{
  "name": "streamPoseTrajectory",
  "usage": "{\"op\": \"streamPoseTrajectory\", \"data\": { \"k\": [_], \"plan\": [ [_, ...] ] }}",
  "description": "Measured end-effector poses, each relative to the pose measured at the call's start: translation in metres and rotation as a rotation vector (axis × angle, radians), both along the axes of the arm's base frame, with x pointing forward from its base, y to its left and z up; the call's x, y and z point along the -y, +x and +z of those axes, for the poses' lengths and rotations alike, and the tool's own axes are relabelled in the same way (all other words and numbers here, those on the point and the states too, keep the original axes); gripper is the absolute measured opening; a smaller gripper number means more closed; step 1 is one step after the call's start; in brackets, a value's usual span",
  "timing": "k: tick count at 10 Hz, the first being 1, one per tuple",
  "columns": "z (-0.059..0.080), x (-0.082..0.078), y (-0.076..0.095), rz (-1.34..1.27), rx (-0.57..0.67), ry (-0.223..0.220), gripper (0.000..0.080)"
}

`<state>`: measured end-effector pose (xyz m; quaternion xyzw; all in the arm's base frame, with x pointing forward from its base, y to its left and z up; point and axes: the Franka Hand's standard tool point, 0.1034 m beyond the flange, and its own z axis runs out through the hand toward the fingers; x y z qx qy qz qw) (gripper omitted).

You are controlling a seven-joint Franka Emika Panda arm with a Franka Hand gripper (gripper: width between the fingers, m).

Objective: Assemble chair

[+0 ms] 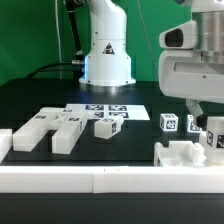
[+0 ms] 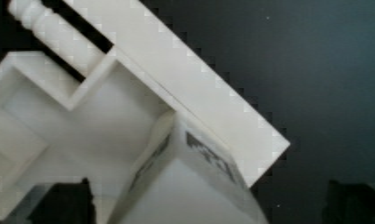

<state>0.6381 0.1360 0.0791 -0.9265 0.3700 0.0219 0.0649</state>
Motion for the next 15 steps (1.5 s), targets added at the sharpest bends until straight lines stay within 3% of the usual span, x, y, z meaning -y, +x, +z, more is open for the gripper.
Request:
{"op": "streamPoseTrajectory", "data": {
  "k": [6, 8, 10, 11, 12, 15],
  "plan": [
    [0.001, 0.001, 0.001, 0.48, 0.066, -0.018, 0.0649],
    [0.001, 0.004, 0.003, 0.663, 0.083, -0.059, 0.0649],
    [0.0, 0.004, 0.002, 0.663, 0.082, -0.059, 0.0379],
    [0.0, 0.006, 0.002, 0.662, 0.081, -0.061, 0.0379],
    [0.0, 0.007, 0.002, 0.662, 0.08, -0.061, 0.0295],
    [-0.002, 0.01, 0.002, 0.627, 0.073, -0.054, 0.0295]
  ]
}}
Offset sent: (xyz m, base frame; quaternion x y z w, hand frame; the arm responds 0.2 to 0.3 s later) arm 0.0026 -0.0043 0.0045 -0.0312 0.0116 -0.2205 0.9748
